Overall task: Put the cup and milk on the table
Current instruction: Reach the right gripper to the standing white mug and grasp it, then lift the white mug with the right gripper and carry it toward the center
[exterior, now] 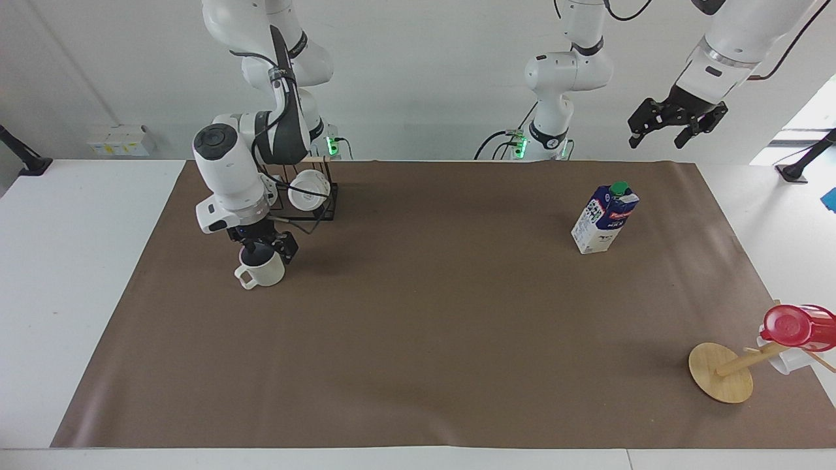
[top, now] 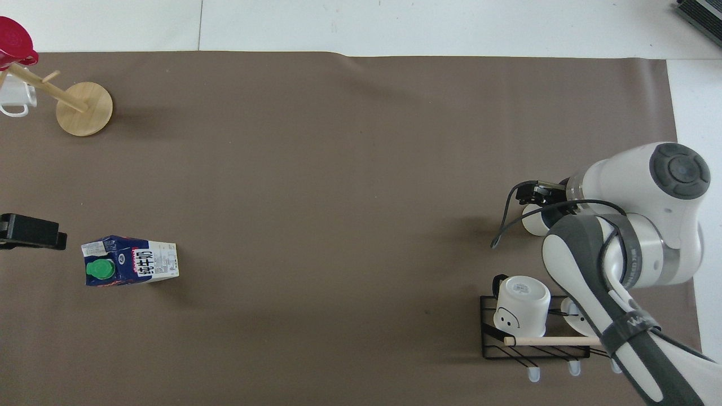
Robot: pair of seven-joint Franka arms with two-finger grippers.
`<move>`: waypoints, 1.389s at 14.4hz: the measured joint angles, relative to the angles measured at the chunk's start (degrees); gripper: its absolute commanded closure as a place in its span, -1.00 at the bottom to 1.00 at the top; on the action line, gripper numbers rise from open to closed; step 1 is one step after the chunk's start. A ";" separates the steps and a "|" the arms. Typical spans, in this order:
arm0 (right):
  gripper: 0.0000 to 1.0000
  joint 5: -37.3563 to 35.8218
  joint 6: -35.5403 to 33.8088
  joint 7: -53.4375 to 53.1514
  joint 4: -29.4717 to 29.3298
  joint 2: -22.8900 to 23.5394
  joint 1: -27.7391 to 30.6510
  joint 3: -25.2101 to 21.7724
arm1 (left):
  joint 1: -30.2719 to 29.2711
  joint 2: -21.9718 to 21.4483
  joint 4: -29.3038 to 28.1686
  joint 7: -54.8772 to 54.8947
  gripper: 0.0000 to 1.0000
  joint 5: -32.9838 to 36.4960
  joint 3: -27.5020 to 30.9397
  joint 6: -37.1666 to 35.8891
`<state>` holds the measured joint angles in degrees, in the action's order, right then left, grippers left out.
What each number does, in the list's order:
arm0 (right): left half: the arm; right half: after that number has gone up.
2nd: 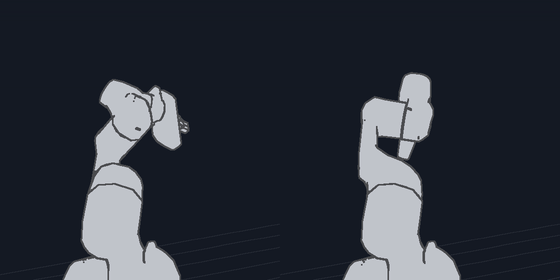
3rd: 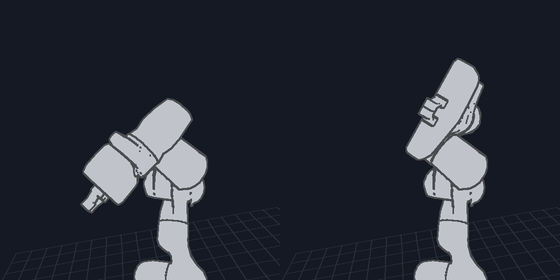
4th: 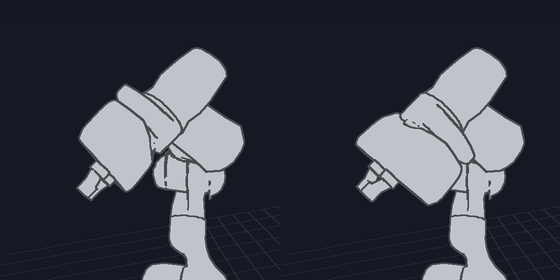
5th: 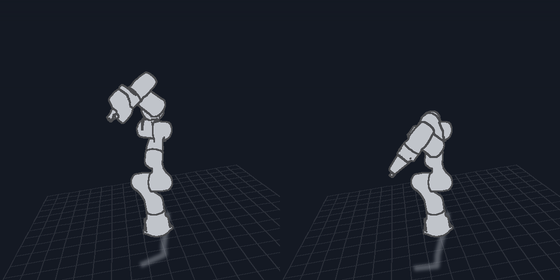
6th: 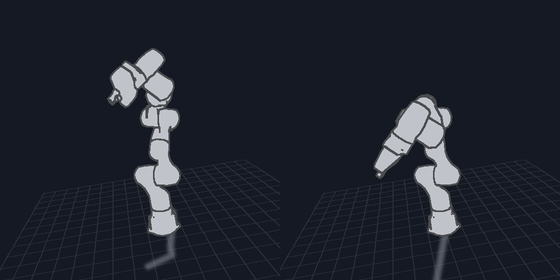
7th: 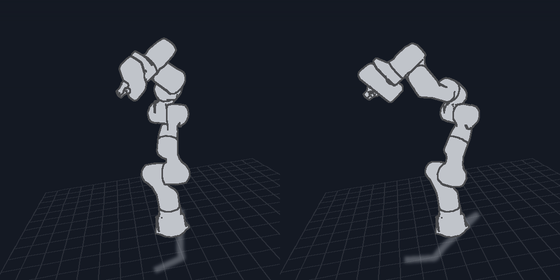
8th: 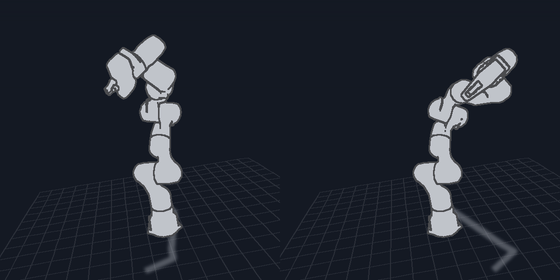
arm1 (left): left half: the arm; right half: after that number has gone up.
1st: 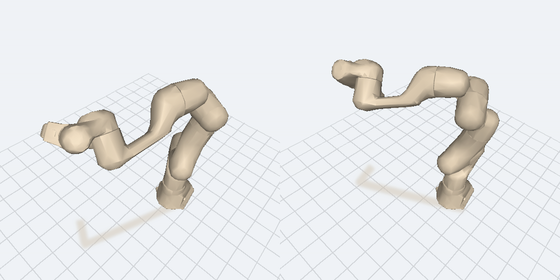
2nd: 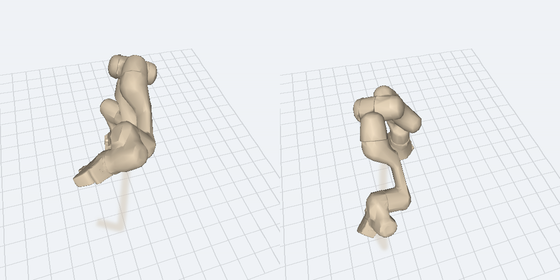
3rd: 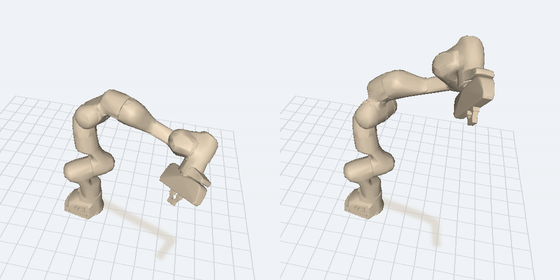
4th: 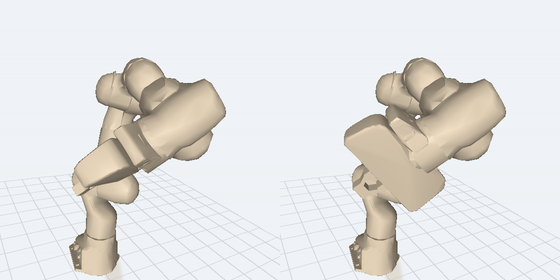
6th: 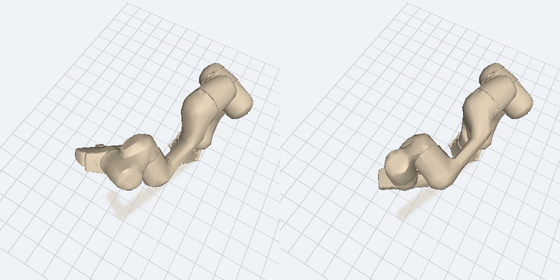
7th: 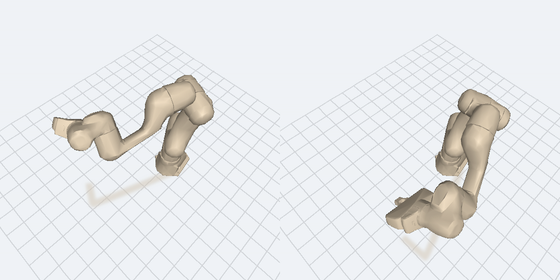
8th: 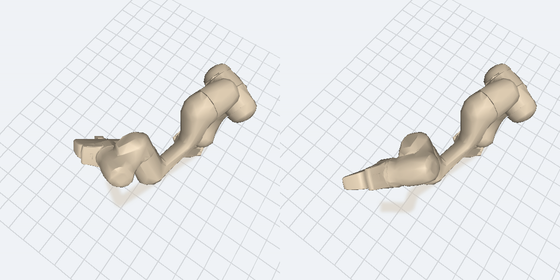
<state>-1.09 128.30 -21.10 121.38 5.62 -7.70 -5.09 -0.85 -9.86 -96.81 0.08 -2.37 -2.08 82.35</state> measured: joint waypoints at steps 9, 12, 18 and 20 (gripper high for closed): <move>-1.00 0.00 3.18 -1.17 0.60 3.34 0.47 -0.15 | 0.00 0.00 0.00 0.00 -1.00 0.00 0.00 0.00; -0.62 0.00 3.18 -1.20 0.67 3.35 0.48 -0.15 | 0.00 0.00 0.00 0.00 -1.00 0.00 0.00 0.00; 1.00 0.00 3.18 -1.20 0.81 3.35 0.47 -0.10 | 0.00 0.00 0.00 0.00 -1.00 0.00 0.00 0.00; 1.00 0.00 3.18 -1.20 0.78 3.35 0.46 -0.07 | 0.00 0.00 0.00 0.00 -1.00 0.00 0.00 0.00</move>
<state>-1.09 131.48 -22.30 122.16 8.97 -7.24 -5.16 -0.85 -9.86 -96.81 0.08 -2.37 -2.08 82.35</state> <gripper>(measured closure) 0.630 0.000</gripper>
